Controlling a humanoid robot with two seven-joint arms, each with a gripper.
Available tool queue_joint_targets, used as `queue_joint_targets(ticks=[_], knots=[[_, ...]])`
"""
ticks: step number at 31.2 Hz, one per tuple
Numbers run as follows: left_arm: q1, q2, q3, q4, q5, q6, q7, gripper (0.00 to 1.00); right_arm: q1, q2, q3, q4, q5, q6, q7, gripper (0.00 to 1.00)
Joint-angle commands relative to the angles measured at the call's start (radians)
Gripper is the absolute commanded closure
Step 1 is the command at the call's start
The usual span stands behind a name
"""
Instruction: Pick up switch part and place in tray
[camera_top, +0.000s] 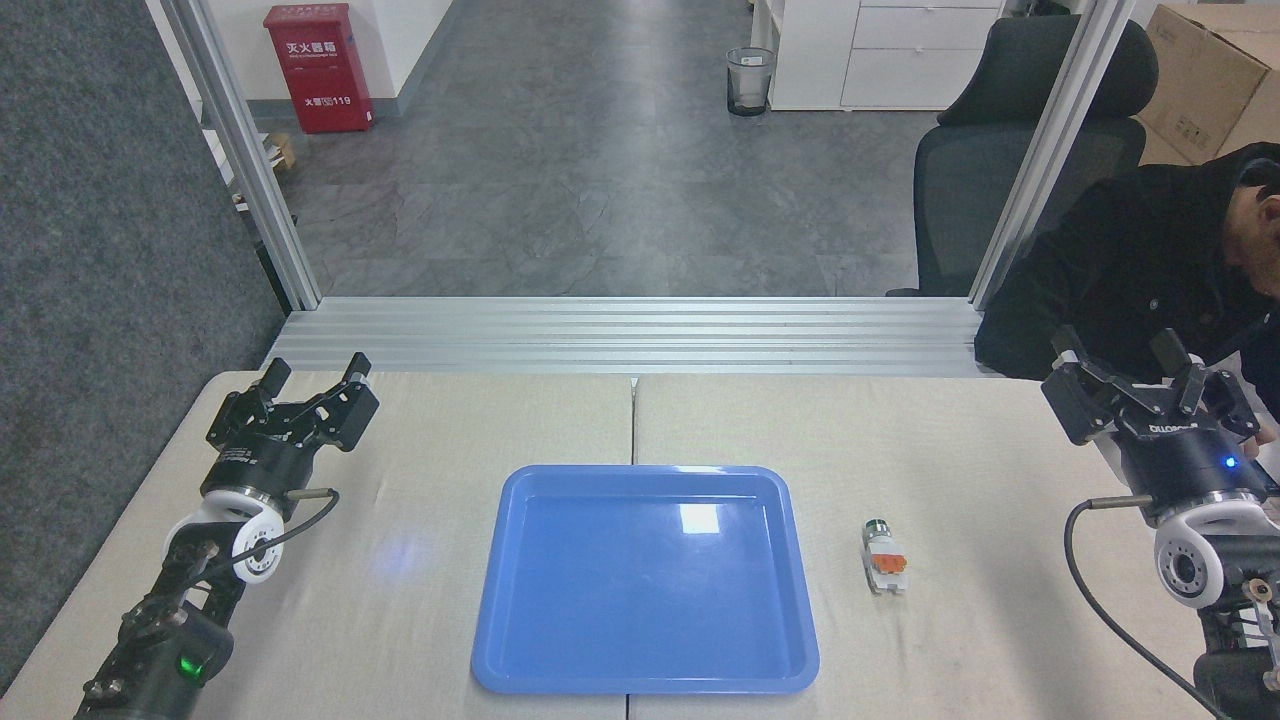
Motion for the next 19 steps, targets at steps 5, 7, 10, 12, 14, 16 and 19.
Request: queue_joint_targets(ticks=[5,7,10,12,14,16,19], knots=[[0.0,0.0,0.0,0.0,0.0,0.001,0.001,0.0,0.0,-0.022,-0.005,-0.002,0.001,0.004,0.0,0.01],[0.0,0.0,0.0,0.0,0.0,0.001,0.001,0.0,0.0,-0.025,-0.005,-0.002,0.001,0.004,0.0,0.01],[0.0,0.0,0.0,0.0,0.0,0.001,0.001,0.0,0.0,-0.032,-0.005,-0.002,0.001,0.004,0.0,0.01],[0.0,0.0,0.0,0.0,0.0,0.001,0.001,0.0,0.0,-0.035,-0.005,-0.002,0.001,0.004,0.0,0.01],[0.0,0.0,0.0,0.0,0.0,0.001,0.001,0.0,0.0,-0.043,-0.006,-0.002,0.001,0.004,0.0,0.01],[0.0,0.0,0.0,0.0,0.0,0.001,0.001,0.0,0.0,-0.045,-0.005,-0.002,0.001,0.004,0.0,0.01],[0.0,0.0,0.0,0.0,0.0,0.001,0.001,0.0,-0.002,-0.045,-0.005,-0.002,0.001,0.004,0.0,0.01]])
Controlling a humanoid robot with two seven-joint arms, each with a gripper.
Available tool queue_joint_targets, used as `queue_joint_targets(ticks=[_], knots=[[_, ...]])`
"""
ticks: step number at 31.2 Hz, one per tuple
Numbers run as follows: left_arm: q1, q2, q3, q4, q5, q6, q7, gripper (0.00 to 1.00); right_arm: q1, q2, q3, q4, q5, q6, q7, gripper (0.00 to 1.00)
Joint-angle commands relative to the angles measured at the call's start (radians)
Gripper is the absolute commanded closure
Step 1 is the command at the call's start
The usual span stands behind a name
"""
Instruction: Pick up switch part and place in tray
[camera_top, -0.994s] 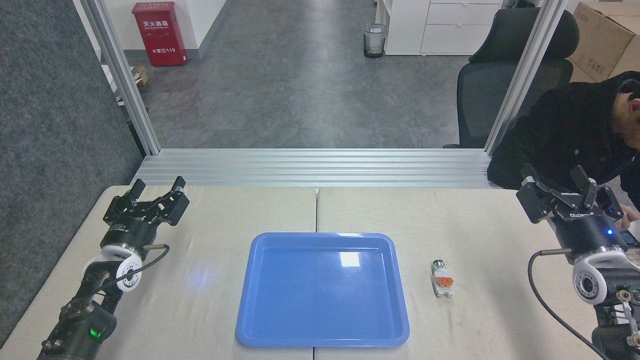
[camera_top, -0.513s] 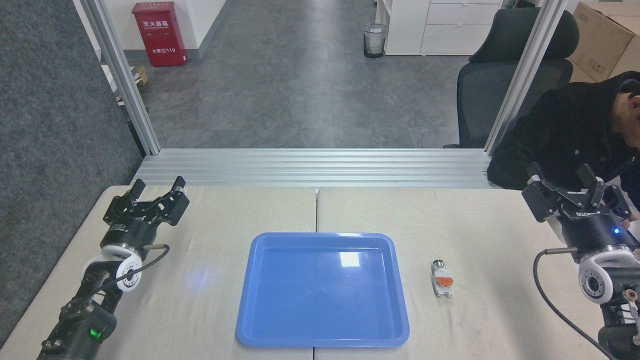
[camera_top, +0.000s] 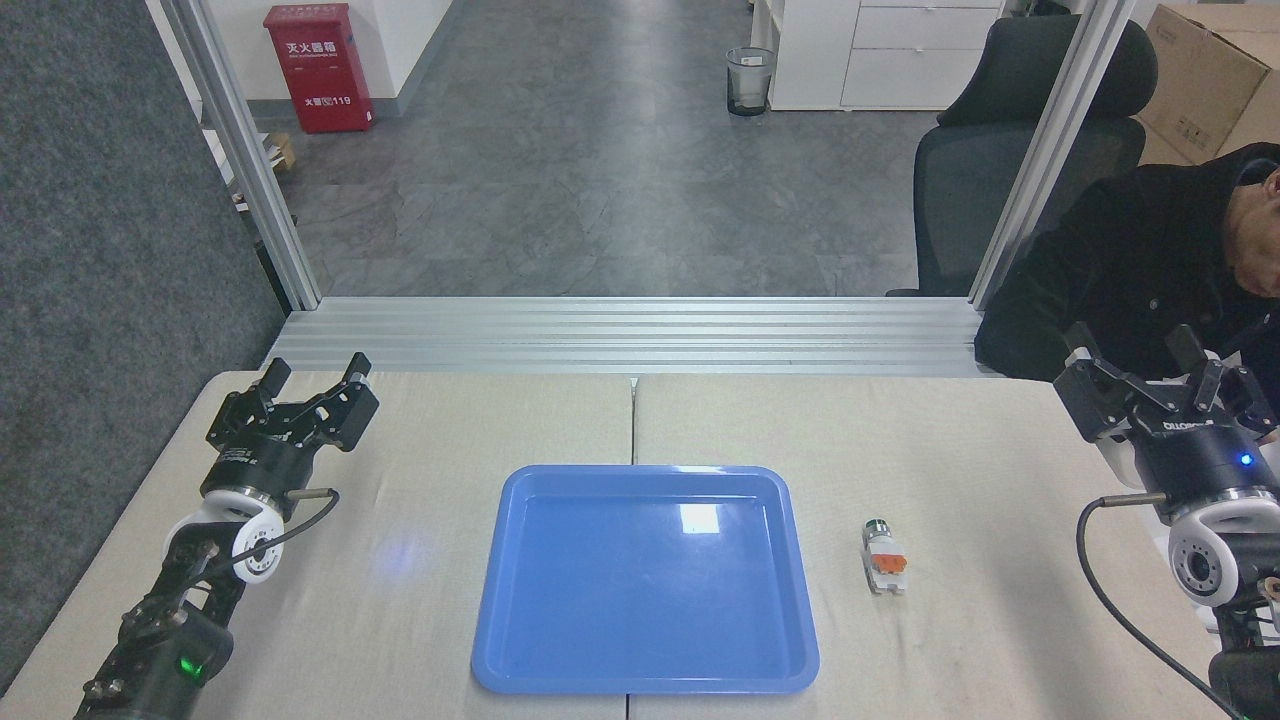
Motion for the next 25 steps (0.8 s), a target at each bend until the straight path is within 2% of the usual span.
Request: queue_joint_targets(ticks=[1,25], knots=[[0.0,0.0,0.0,0.0,0.0,0.001,0.001,0.0,-0.002,-0.022,-0.002,-0.001,0.0,0.001,0.0,0.01],[0.0,0.0,0.0,0.0,0.0,-0.001,0.001,0.0,0.0,-0.022,-0.011,-0.001,0.0,0.001,0.0,0.01]])
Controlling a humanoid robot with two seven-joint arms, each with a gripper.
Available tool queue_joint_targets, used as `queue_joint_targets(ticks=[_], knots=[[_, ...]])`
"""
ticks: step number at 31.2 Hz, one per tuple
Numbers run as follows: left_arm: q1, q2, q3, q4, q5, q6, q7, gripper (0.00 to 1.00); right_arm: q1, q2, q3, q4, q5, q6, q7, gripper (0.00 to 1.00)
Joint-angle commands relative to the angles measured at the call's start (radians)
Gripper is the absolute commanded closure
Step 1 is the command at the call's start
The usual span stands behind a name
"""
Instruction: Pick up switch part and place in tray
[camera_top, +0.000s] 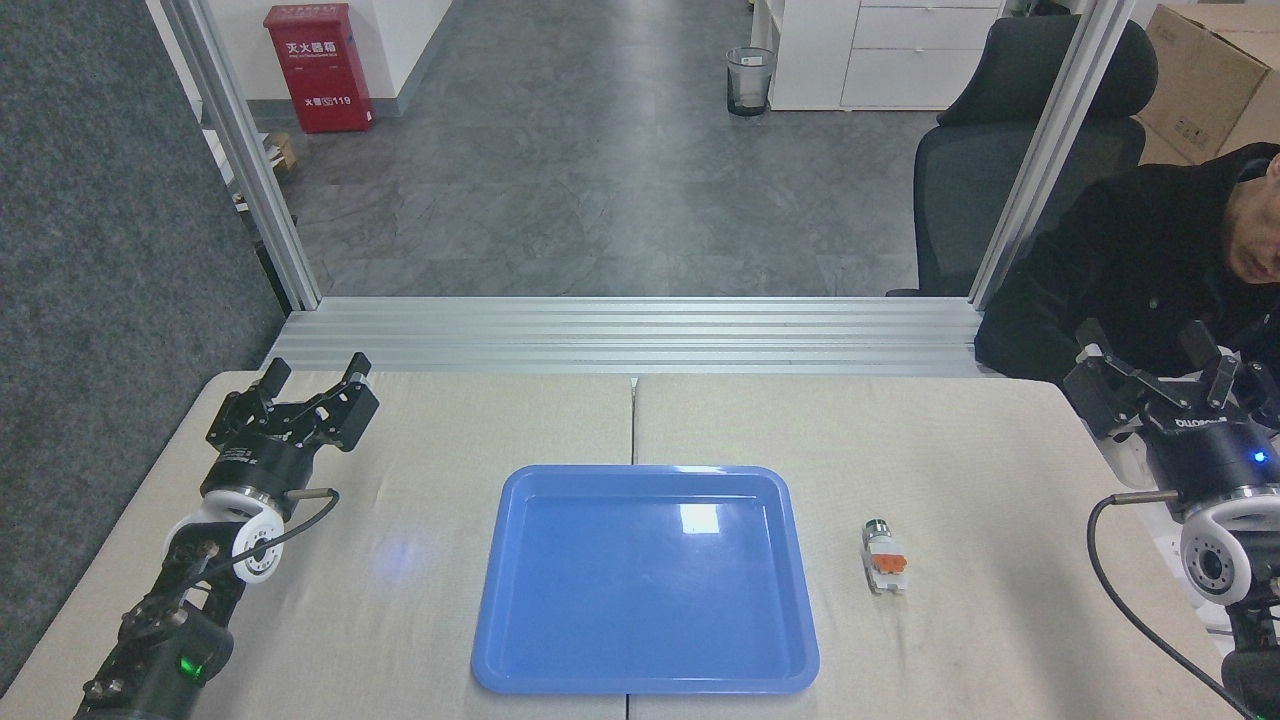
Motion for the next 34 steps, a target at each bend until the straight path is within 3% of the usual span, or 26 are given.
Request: queue_joint_targets(ticks=[1,34], knots=[[0.0,0.0,0.0,0.0,0.0,0.001,0.001,0.0,0.0,-0.005,-0.006,0.0,0.0,0.0,0.0,0.01],[0.0,0.0,0.0,0.0,0.0,0.001,0.001,0.0,0.0,-0.004,-0.025,0.003,0.0,-0.003,0.0,0.01]])
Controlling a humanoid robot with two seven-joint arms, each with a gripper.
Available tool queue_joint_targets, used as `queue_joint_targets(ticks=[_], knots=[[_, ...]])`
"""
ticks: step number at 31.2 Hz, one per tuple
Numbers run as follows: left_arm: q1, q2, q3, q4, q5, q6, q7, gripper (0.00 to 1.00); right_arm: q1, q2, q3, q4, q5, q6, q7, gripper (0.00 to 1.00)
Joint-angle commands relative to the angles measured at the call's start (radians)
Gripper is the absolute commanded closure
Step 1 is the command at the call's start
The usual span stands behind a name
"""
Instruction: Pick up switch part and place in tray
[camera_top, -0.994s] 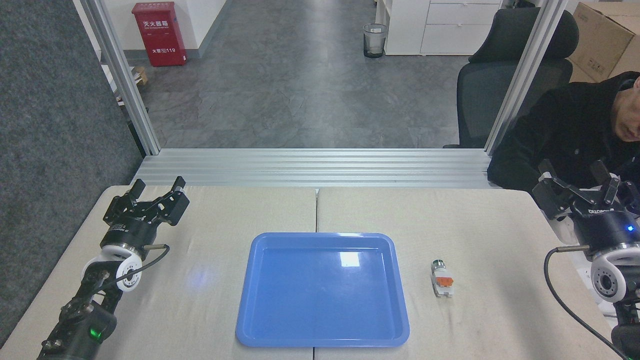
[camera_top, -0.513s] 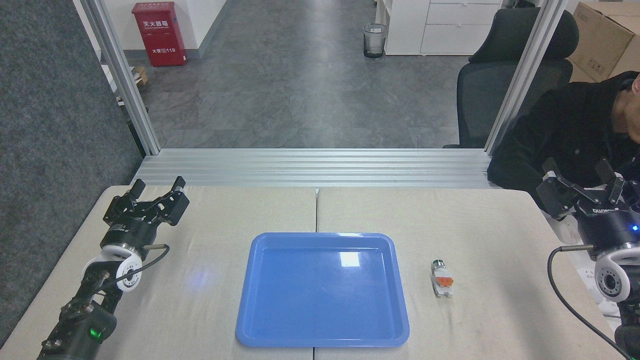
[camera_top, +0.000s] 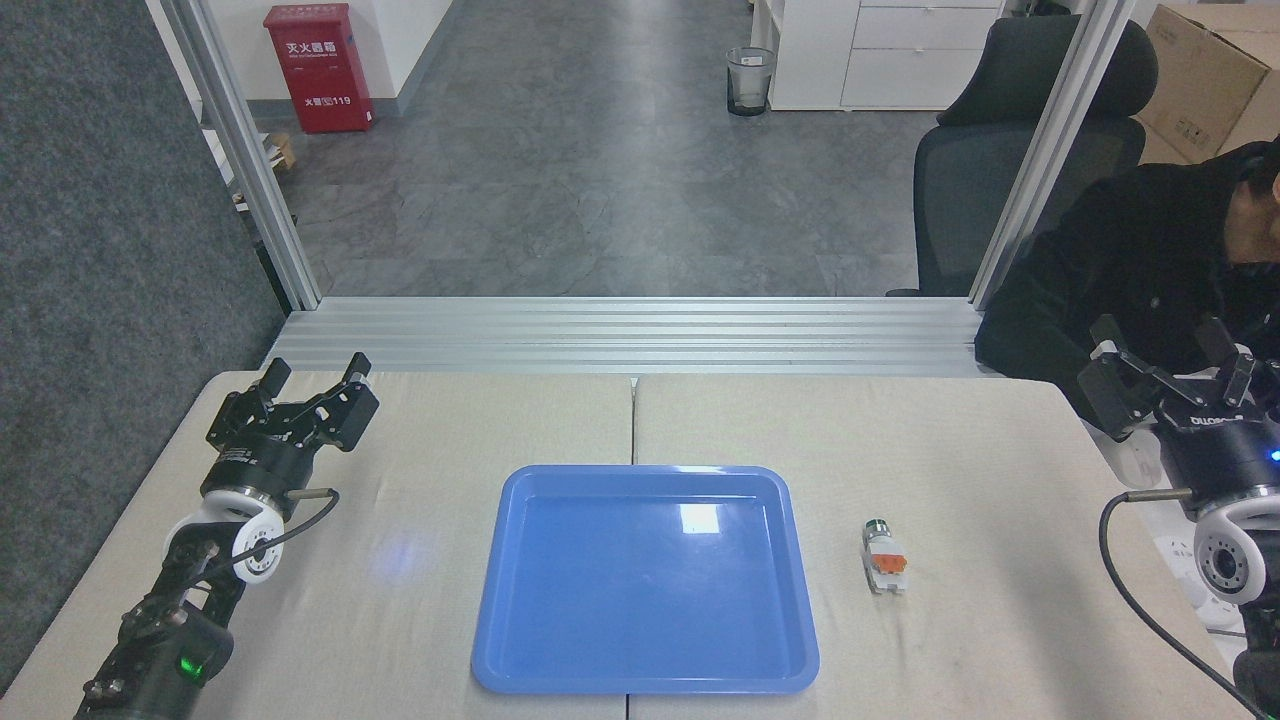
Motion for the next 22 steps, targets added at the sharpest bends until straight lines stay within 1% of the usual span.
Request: queue_joint_targets(ticks=[1,22], knots=[[0.0,0.0,0.0,0.0,0.0,0.001,0.001,0.0,0.001,0.001,-0.005,0.003,-0.001,0.0,0.0,0.01],[0.0,0.0,0.0,0.0,0.0,0.001,0.001,0.0,0.0,0.002,0.0,0.003,0.0,-0.002,0.0,0.01]])
